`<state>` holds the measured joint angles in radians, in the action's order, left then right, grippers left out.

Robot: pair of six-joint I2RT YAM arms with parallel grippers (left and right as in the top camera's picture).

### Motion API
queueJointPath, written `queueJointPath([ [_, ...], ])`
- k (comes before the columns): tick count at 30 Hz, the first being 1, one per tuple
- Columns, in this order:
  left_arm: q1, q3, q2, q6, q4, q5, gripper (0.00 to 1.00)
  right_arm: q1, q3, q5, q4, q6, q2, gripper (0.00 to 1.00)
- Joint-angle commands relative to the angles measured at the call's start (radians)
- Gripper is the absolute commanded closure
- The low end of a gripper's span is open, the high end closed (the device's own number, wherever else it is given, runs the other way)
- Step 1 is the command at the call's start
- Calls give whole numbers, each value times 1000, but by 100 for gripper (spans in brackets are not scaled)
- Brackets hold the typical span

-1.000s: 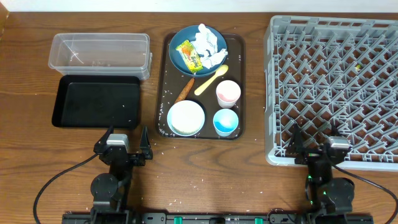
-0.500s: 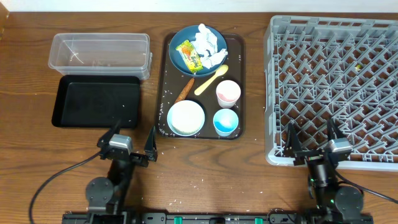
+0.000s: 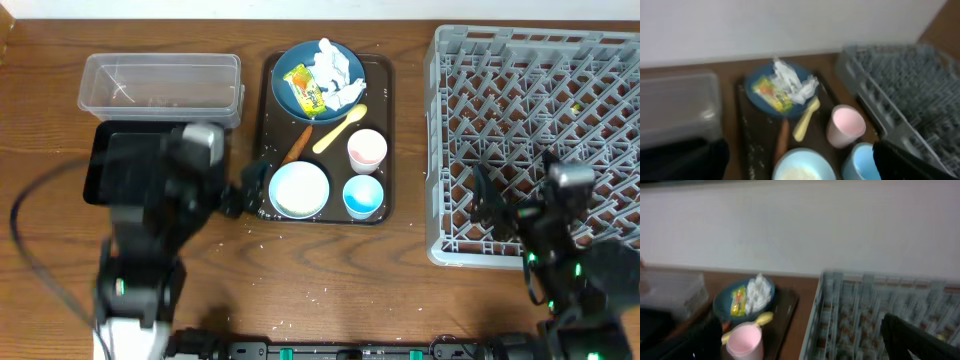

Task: Sort waste into correct bins and load items into the dishwasher rack
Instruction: 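Reach the left gripper to the light-blue cup and grasp it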

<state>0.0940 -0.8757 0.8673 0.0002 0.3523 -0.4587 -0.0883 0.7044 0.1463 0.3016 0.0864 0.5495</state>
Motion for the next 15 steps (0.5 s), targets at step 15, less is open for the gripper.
queueJointPath([
  [15, 334, -451, 773, 2, 350, 8, 6, -8, 161, 142, 180, -13, 210, 1],
])
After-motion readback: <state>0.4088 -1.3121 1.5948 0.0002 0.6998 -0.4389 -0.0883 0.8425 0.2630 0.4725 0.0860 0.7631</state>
